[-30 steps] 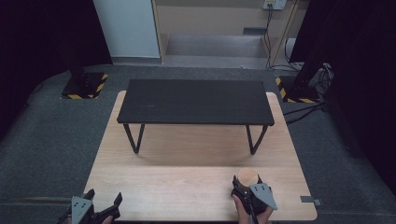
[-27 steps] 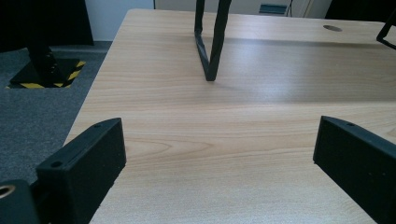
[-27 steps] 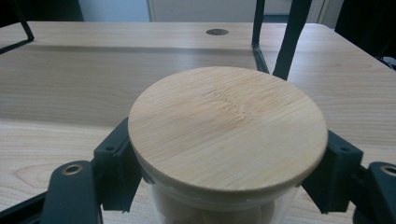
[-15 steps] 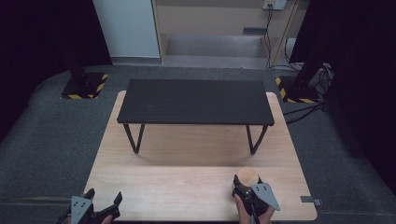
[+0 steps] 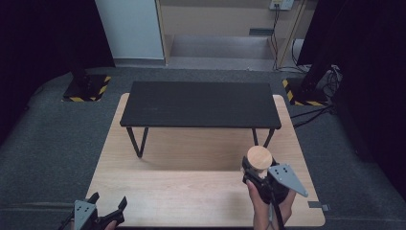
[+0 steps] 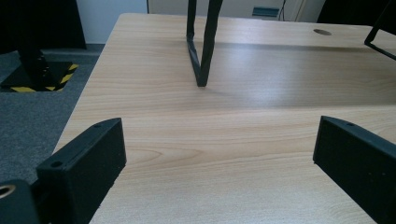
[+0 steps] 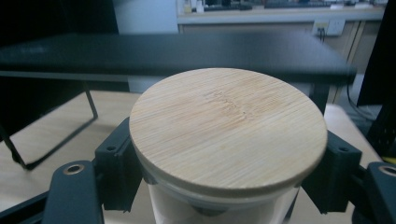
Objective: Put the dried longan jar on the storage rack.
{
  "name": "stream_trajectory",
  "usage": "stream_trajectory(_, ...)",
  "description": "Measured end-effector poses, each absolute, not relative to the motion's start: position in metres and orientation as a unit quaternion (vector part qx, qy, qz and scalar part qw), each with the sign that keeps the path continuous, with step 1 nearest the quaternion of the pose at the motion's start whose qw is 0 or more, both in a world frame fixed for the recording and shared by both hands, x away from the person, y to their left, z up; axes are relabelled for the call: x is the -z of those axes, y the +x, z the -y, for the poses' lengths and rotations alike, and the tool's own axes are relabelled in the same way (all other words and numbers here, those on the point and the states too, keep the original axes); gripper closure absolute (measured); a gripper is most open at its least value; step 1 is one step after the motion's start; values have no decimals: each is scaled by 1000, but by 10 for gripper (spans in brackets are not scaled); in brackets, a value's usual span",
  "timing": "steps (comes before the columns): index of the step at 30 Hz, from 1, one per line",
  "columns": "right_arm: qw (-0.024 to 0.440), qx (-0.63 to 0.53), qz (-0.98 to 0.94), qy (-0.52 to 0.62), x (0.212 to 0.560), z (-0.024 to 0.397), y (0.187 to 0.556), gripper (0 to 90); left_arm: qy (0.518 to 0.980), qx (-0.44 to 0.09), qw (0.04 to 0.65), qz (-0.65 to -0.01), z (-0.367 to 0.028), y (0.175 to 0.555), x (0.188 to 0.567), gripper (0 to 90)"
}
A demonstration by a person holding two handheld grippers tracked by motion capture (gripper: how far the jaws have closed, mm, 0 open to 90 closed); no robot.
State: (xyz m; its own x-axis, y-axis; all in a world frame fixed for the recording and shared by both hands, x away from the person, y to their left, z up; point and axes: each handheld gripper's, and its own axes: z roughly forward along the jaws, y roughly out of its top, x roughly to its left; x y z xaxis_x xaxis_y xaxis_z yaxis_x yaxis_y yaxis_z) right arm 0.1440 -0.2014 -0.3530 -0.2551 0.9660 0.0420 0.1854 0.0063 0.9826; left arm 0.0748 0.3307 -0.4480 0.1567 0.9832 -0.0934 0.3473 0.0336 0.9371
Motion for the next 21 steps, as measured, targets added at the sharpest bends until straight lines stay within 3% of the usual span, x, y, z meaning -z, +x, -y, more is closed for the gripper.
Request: stream_trajectory(21,383,-523,-606,460,268,205,228,259,603,-338,474,-545,-328,72,448,14)
